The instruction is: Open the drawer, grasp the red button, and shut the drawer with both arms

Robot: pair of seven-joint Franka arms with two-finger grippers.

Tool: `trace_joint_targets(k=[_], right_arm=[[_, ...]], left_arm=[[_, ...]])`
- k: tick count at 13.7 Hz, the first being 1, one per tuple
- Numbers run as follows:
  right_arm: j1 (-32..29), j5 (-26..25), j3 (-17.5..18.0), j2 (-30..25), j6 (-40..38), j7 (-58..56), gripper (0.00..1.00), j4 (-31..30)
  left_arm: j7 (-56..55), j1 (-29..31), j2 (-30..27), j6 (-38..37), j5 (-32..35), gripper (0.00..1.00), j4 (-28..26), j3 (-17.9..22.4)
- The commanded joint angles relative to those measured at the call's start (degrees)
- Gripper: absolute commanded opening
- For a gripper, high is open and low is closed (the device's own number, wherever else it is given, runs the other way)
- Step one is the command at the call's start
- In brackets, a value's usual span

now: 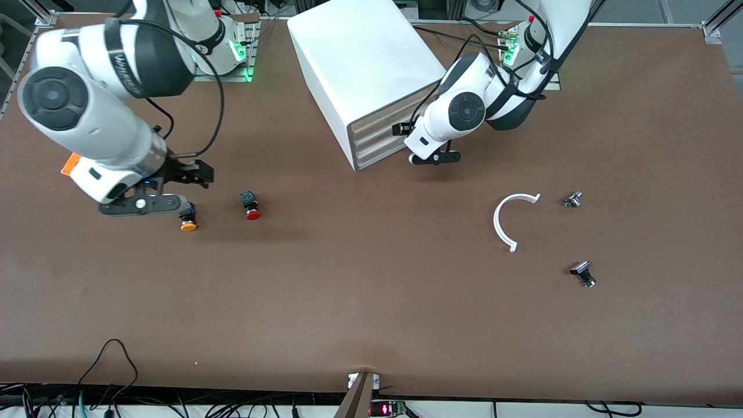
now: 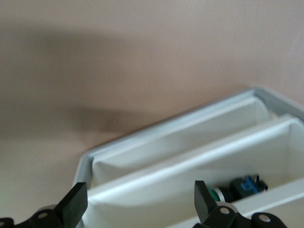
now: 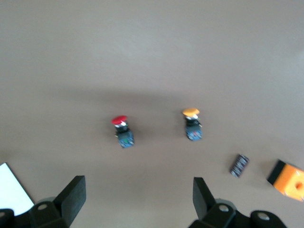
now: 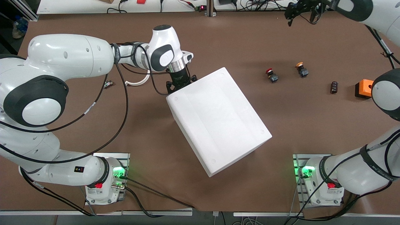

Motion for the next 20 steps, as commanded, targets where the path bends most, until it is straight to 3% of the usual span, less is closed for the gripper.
trace_joint_targets(k=[1, 3, 4, 8, 10, 12, 15, 20], right_arm=[[-0.3, 1.3, -3.6, -0.6, -4.2, -0.8, 1.00, 2.5], [-1.0, 1.5, -5.4, -0.6, -4.6, -1.9, 1.00, 2.6], [-3.1, 1.4, -4.5, -0.7, -4.5, -3.7, 1.00, 2.2], [-19.4, 1.4, 9.9, -1.4, -3.5, -9.3, 1.00, 1.8], [-24.3, 1.3, 14.0, -2.7, -2.2, -9.3, 1.00, -0.5], [-25.5, 1.3, 13.8, -3.3, -0.8, -10.1, 1.00, -1.8], [-25.5, 0.6, 13.8, -2.5, -1.5, -11.1, 1.00, 0.3], [-25.7, 0.9, 13.7, -2.3, -1.5, -10.8, 1.00, 0.3]], left_arm=[[3.3, 1.5, -1.8, -1.1, -1.5, 0.99, 2.8, 6.5], [9.1, 2.1, -1.9, -1.1, -1.6, 0.99, 5.1, 11.1], [12.4, 2.4, -2.5, -0.9, -1.4, 0.99, 5.8, 13.1], [20.3, 5.8, -6.5, 0.1, -1.4, 0.99, 7.9, 16.0], [20.3, 7.6, -9.7, -0.1, -1.4, 0.99, 8.6, 18.7], [20.8, 9.6, -14.0, -5.4, -1.4, 0.99, 9.5, 20.7], [21.9, 10.8, -16.7, -23.4, -0.2, 0.99, 17.2, 26.1], [35.1, 10.8, -18.1, -30.2, 16.2, 0.99, 25.5, 26.9]])
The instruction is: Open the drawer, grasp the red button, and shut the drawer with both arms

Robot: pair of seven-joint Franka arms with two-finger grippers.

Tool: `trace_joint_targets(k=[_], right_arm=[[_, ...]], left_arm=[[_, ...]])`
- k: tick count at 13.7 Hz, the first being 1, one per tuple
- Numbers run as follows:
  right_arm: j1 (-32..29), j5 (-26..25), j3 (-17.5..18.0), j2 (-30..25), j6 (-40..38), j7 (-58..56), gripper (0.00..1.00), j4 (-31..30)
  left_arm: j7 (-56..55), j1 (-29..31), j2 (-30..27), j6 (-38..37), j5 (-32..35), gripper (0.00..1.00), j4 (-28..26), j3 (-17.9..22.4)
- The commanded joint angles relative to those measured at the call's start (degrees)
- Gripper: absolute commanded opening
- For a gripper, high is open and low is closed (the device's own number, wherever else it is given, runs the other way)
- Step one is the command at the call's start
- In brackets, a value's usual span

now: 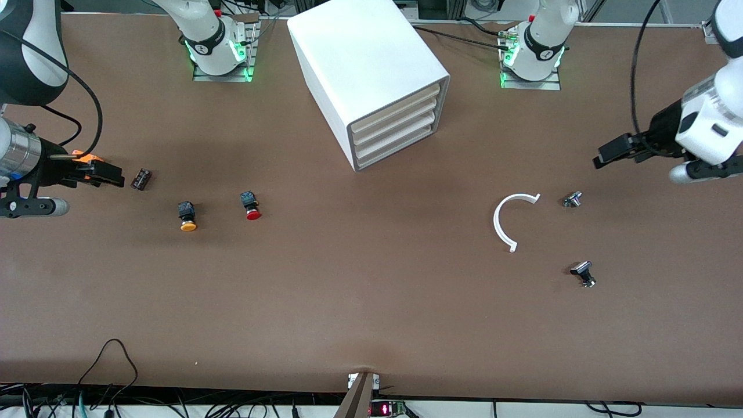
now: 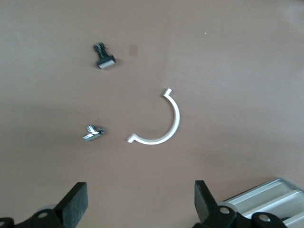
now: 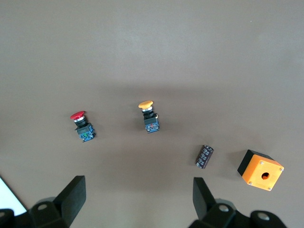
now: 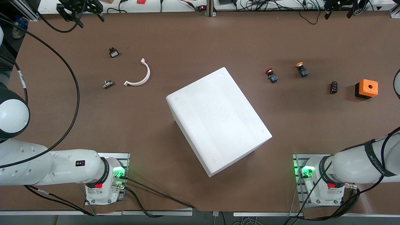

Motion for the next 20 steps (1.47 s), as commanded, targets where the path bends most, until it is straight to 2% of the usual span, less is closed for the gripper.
trace_joint_targets(k=[1, 4, 13, 17, 19, 20], right_arm=[[-1.2, 0.4, 1.0, -0.8, 0.3, 0.2, 1.00, -0.5], [-1.2, 0.4, 1.0, -0.3, 1.1, 0.4, 1.00, -0.5], [-1.2, 0.4, 0.9, -0.4, 1.9, 0.8, 1.00, -0.4], [-1.2, 0.7, -1.2, -1.5, 2.0, 0.8, 1.00, -0.2], [-1.2, 0.5, -1.2, -1.6, 2.1, 0.7, 1.00, -0.3], [-1.2, 0.4, -1.0, -1.9, 2.1, 0.3, 1.00, -0.3]], left_arm=[[5.6, -0.4, 0.5, -2.5, 7.1, 0.99, 3.4, -0.2], [6.2, -0.5, 0.6, -2.1, 9.4, 0.99, 2.7, -0.4], [5.6, -0.4, 3.2, -2.2, 9.1, 0.99, 5.5, -0.1], [6.3, -0.2, 3.5, -1.0, 8.6, 0.99, 5.8, -0.1], [5.8, -0.3, 6.6, -1.0, 8.6, 0.99, 10.3, -0.5], [5.6, -0.2, 6.4, -2.5, 8.6, 0.99, 10.2, -0.7]])
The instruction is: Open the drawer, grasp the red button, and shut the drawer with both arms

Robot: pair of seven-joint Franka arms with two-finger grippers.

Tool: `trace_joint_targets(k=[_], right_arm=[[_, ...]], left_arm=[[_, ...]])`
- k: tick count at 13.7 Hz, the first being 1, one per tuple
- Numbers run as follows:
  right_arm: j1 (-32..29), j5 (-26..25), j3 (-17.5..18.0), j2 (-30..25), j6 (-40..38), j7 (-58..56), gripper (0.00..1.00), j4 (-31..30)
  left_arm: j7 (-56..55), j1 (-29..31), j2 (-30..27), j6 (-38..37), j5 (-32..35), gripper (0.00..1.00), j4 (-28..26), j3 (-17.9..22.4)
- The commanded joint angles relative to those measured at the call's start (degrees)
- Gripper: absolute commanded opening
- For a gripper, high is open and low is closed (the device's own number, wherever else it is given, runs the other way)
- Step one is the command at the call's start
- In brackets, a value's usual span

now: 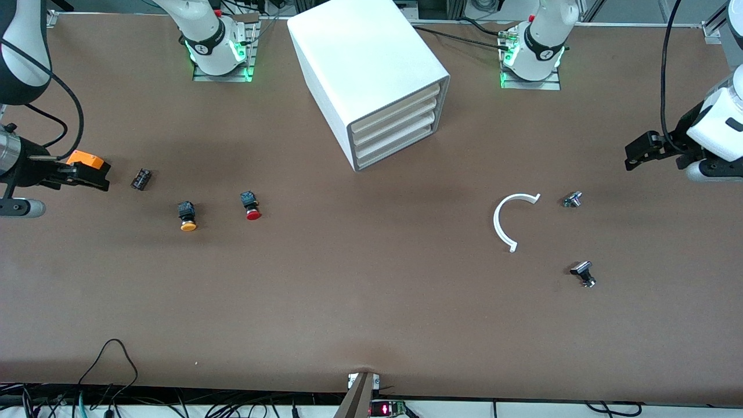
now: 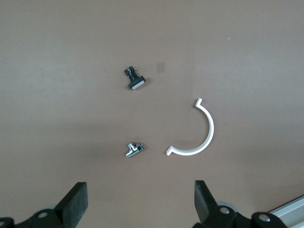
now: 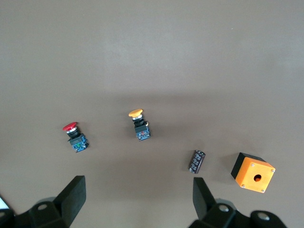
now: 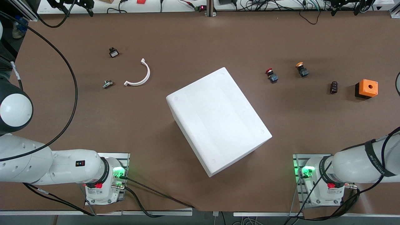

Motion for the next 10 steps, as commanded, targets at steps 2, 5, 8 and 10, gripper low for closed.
trace_joint_targets(k=[2, 5, 8, 10], right_arm=[[-0.4, 0.4, 0.5, -1.3, -0.1, -0.5, 1.00, -0.4], [-0.4, 0.3, -0.2, -1.3, -0.4, -0.6, 1.00, -0.4], [-0.4, 0.4, -0.1, -1.3, -0.4, -0.6, 1.00, -0.4], [-0.4, 0.4, -0.1, -1.3, -0.4, -0.6, 1.00, -0.4]], left_arm=[[0.7, 0.3, 2.6, -4.2, 0.6, 0.99, 4.4, -0.5], [0.6, 0.3, 2.5, -4.4, 0.6, 0.99, 4.3, -0.5], [0.6, 0.4, 2.5, -4.5, 0.6, 0.99, 4.3, -0.5], [0.6, 0.3, 2.5, -4.5, 0.6, 0.99, 4.3, -0.5]])
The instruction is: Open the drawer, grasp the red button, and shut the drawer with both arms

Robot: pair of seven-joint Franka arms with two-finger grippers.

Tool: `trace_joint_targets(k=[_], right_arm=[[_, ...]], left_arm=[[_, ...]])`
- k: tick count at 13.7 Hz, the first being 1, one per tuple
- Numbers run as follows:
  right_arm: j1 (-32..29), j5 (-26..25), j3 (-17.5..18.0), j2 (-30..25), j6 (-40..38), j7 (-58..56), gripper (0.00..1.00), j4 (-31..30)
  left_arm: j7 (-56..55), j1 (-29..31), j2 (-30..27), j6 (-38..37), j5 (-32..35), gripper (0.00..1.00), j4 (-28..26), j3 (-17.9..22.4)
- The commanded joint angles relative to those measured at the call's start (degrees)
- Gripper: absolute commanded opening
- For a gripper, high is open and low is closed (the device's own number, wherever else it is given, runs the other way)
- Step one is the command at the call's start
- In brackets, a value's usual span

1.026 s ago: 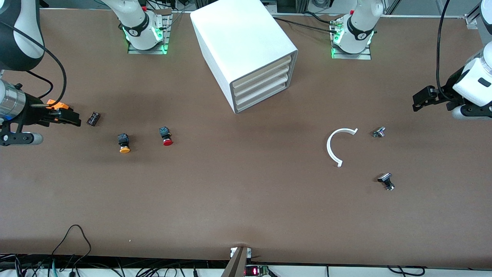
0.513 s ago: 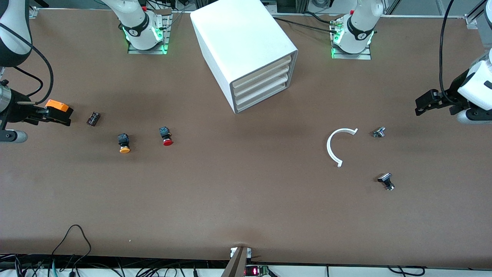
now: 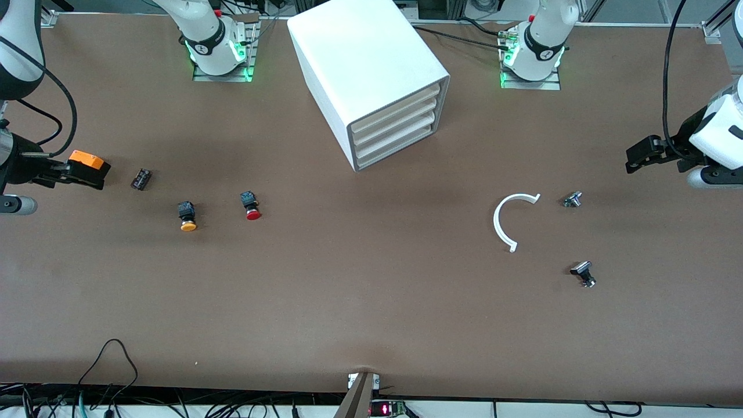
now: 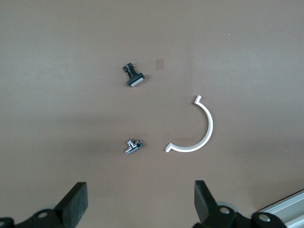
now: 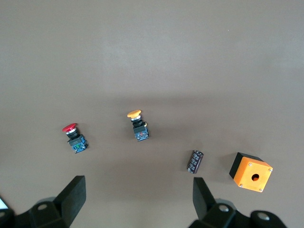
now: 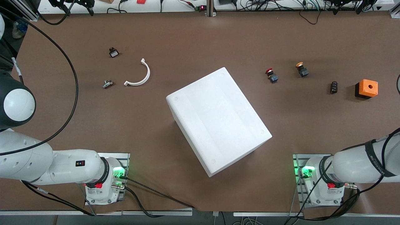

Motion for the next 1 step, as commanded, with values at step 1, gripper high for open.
trace_joint_targets(k=[1], right_arm=[[-0.4, 0.4, 0.3, -0.9, -0.4, -0.6, 1.00, -0.4]], left_arm=[[0.6, 0.3, 0.8, -1.6, 0.6, 0.99, 2.0, -0.4]])
